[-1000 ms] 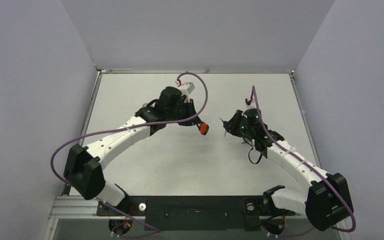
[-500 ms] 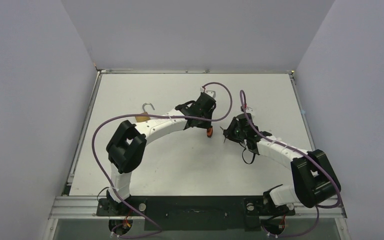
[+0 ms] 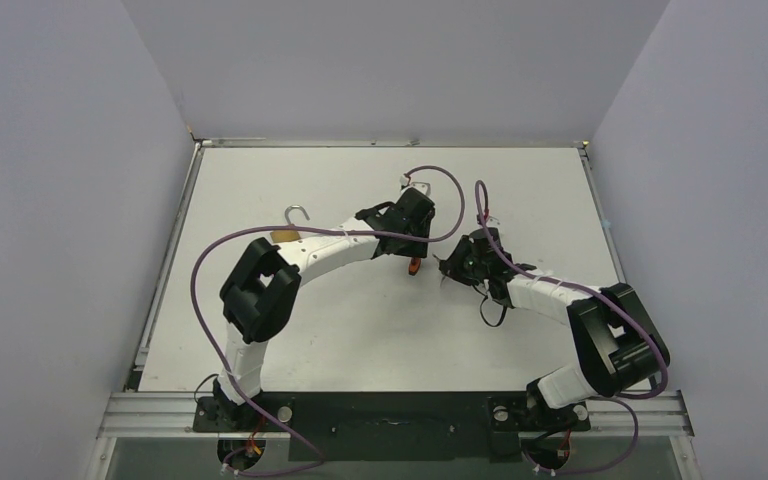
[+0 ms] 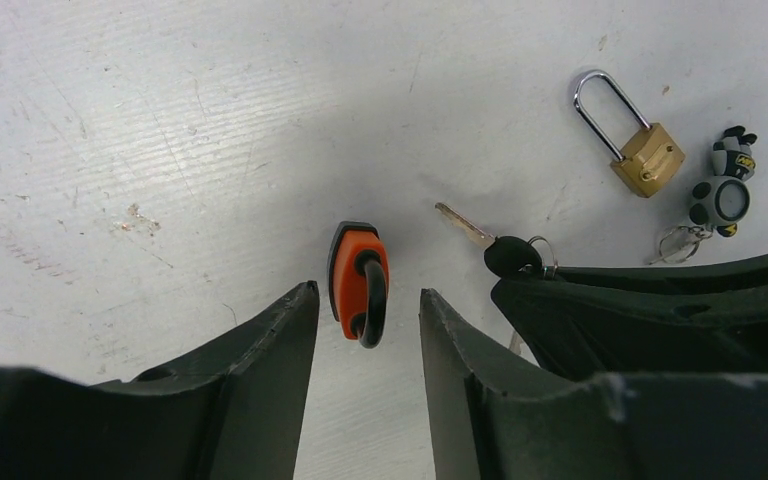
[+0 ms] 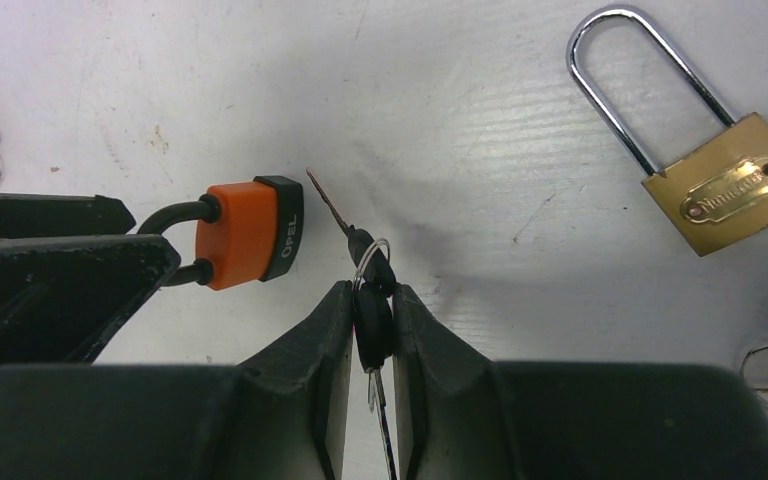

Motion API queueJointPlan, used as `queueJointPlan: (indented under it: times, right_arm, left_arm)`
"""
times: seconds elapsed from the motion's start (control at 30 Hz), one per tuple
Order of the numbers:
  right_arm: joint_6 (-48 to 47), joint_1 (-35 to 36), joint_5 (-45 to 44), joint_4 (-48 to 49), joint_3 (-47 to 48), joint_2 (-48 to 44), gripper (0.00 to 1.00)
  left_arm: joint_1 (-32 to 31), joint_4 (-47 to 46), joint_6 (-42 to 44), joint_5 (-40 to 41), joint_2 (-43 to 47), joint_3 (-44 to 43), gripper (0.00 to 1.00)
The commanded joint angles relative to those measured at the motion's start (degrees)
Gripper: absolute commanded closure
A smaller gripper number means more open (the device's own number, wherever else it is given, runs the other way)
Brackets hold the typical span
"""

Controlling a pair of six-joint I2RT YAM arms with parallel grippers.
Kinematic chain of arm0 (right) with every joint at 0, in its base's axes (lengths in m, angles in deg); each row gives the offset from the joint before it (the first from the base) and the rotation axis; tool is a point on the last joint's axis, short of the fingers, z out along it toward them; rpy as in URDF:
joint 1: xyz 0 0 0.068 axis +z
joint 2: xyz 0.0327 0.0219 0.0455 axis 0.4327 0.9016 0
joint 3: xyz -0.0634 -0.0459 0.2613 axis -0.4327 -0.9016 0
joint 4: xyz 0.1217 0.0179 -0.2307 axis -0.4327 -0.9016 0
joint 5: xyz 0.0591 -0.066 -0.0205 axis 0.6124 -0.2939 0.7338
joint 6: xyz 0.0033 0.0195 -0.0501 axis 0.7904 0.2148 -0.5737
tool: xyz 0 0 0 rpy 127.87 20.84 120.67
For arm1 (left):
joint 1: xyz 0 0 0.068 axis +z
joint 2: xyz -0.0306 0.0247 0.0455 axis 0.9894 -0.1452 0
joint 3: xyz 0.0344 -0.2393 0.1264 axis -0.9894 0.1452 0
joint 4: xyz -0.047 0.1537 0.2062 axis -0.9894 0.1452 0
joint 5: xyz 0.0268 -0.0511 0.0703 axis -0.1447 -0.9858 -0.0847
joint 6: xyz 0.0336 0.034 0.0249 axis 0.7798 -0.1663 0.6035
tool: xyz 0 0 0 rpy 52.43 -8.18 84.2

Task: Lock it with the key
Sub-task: Place the key at the center of the board.

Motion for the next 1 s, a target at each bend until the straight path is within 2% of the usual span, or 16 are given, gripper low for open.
queueJointPlan:
  times: [0.0, 0.1, 0.2, 0.4, 0.53, 0.63, 0.8, 0.97]
  right_arm:
    - [0.9, -0.2, 0.9, 4.3, -0.2, -0.8, 0.85]
    - [0.9, -0.2, 1.1, 4.3, -0.2, -1.5, 0.74]
    - [1.0, -0.2, 1.4, 4.3, -0.3, -2.4, 0.58]
    - [0.6, -0.2, 0.3, 1.7, 0.2, -5.8, 0.41]
    - [-0.3, -0.2, -3.0, -2.2, 1.2, -9.0, 0.37]
    - [-0.9, -0.2, -4.8, -3.9, 1.3, -11.5, 0.37]
    - [-1.9, -0.2, -5.5, -6.6, 1.9, -14.2, 0.36]
    - [-2.9, -0.2, -5.2, -7.9, 2.2, -16.5, 0.34]
  left_arm:
    - [0.1, -1.0, -0.5, 0.6, 3.2, -1.9, 0.59]
    - [0.5, -0.9, -0.5, -0.3, 5.4, -1.8, 0.56]
    - [1.5, -1.3, -0.3, -1.3, 9.3, -1.4, 0.53]
    - [6.0, -0.5, -0.4, -1.0, 16.4, 0.1, 0.49]
    - [13.3, -0.1, -2.7, 2.6, 20.9, 5.2, 0.48]
    - [22.3, -0.6, -4.6, 5.3, 23.5, 8.7, 0.48]
    - [33.0, -0.9, -5.2, 6.5, 23.0, 12.3, 0.47]
    - [37.3, -0.8, -3.2, 6.9, 19.1, 13.7, 0.40]
